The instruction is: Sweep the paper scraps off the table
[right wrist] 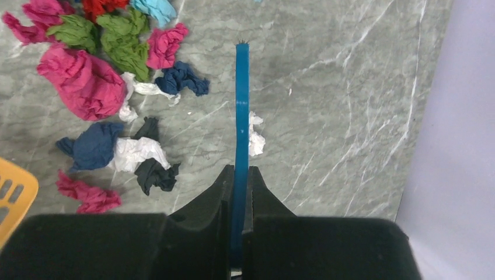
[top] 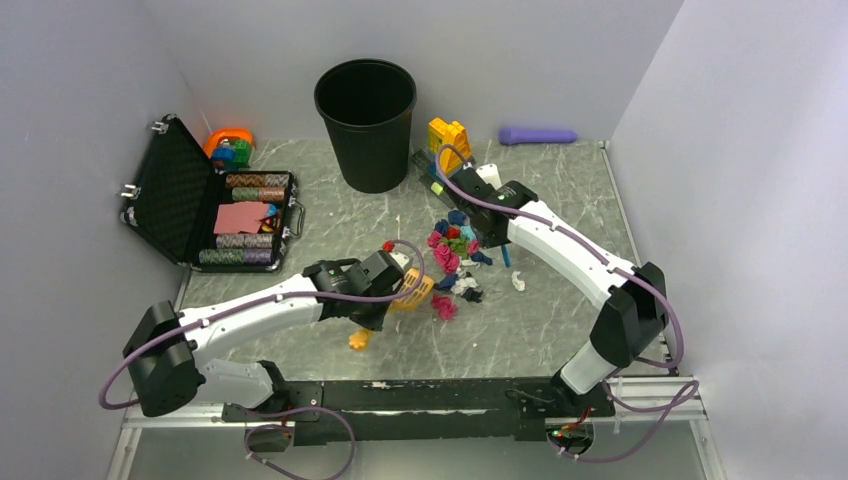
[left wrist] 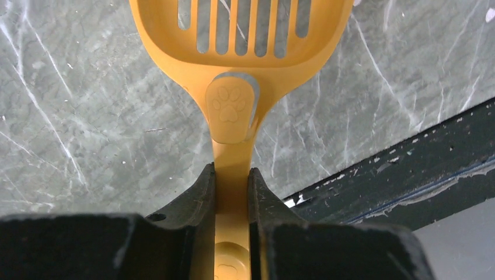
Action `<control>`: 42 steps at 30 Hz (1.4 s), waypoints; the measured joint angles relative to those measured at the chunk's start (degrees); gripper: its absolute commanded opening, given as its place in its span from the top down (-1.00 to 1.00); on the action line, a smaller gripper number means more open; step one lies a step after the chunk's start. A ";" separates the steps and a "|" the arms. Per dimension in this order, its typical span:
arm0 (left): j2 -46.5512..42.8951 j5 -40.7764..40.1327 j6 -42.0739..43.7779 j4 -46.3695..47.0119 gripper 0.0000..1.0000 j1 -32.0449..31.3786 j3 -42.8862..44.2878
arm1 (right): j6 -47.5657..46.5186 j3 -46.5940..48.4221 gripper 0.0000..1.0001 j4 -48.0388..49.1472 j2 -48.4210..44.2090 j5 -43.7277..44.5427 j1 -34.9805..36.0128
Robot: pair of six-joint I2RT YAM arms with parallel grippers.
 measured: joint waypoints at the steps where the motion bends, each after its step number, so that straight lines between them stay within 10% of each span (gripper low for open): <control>1: 0.22 0.11 0.28 -0.44 1.00 -0.39 0.44 | 0.52 -0.33 1.00 0.00 0.24 0.04 -0.15; 17: 1.18 11.41 6.29 -9.20 1.00 -9.92 2.40 | 12.04 -11.32 1.00 -4.72 6.91 12.52 -3.74; 42: 18.62 4.28 6.29 -11.54 1.00 -5.40 12.90 | -13.07 -12.50 1.00 13.94 1.42 -23.52 7.32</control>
